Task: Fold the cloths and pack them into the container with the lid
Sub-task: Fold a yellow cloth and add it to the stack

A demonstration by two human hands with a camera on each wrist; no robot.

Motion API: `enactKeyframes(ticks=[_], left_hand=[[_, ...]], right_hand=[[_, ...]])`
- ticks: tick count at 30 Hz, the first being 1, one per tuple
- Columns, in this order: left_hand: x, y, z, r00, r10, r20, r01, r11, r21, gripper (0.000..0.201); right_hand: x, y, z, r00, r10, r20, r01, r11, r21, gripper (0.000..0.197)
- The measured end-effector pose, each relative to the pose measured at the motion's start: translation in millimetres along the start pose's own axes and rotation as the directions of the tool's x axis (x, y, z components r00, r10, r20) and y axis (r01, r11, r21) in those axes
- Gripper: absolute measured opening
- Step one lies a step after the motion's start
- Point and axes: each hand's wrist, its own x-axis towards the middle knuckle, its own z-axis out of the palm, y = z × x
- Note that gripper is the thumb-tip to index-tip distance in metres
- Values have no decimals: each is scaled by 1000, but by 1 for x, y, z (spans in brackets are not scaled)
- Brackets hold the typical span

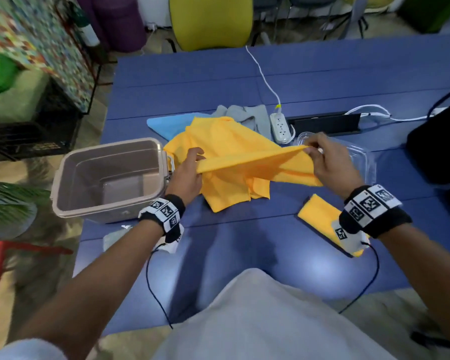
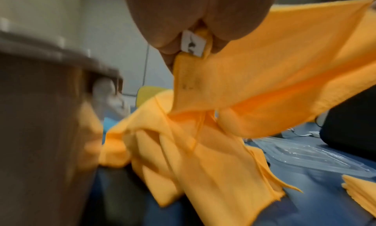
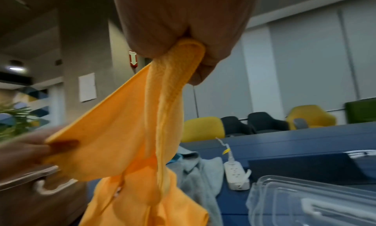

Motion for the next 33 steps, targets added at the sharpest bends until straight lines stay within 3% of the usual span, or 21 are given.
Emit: enactKeyframes(ticks=[3, 5, 7, 9, 11, 14, 16, 20, 22, 24, 25, 27, 30, 33], left_hand=[[11, 11, -39, 995, 55, -78, -46, 994, 103, 41], [19, 20, -62, 993, 104, -53, -97, 987, 131, 31], [27, 27, -83, 990, 136, 39, -139, 988, 70, 22], [27, 33, -101, 974, 146, 172, -156, 987, 42, 19], [16, 31, -108, 946, 134, 297, -136, 991, -12, 12], [-26, 14, -91, 912, 89, 400, -36, 990, -138, 21], [-67, -6, -67, 852, 42, 521, 84, 973, -214, 24], [-140, -59, -20, 726, -46, 686, 219, 961, -167, 38], [-165, -78, -6, 717, -122, 687, 261, 960, -102, 65], [-174, -83, -1, 745, -157, 649, 303, 946, -118, 64], [-171, -84, -2, 766, -159, 622, 321, 934, -156, 52], [-155, -77, -11, 800, -184, 571, 374, 897, -235, 27], [-120, -56, -35, 877, -191, 441, 340, 895, -288, 26], [-81, -24, -69, 969, -137, 205, 198, 928, -317, 20]], right_hand=[[-4, 12, -19, 987, -14, 161, 15, 1000, -1, 33], [-8, 8, -32, 941, 38, 336, -23, 998, -50, 47], [-13, 4, -39, 879, 99, 466, -64, 994, -90, 48], [-19, 3, -43, 841, 130, 526, -99, 991, -86, 34], [-29, 8, -44, 812, 157, 562, -146, 987, -65, 38], [-57, 24, -30, 752, 197, 629, -183, 979, -88, 41], [-84, 39, -10, 682, 217, 699, -160, 976, -147, 41], [-145, 71, 39, 483, 208, 850, -122, 978, -170, 47], [-170, 88, 57, 434, 207, 877, -118, 978, -172, 49], [-175, 95, 58, 469, 226, 854, -146, 973, -177, 40], [-172, 98, 55, 529, 218, 820, -173, 974, -147, 40], [-155, 93, 45, 677, 208, 706, -189, 976, -106, 65], [-113, 74, 23, 875, 163, 456, -174, 985, -17, 46], [-69, 45, -3, 972, 156, 178, -189, 964, 187, 26]])
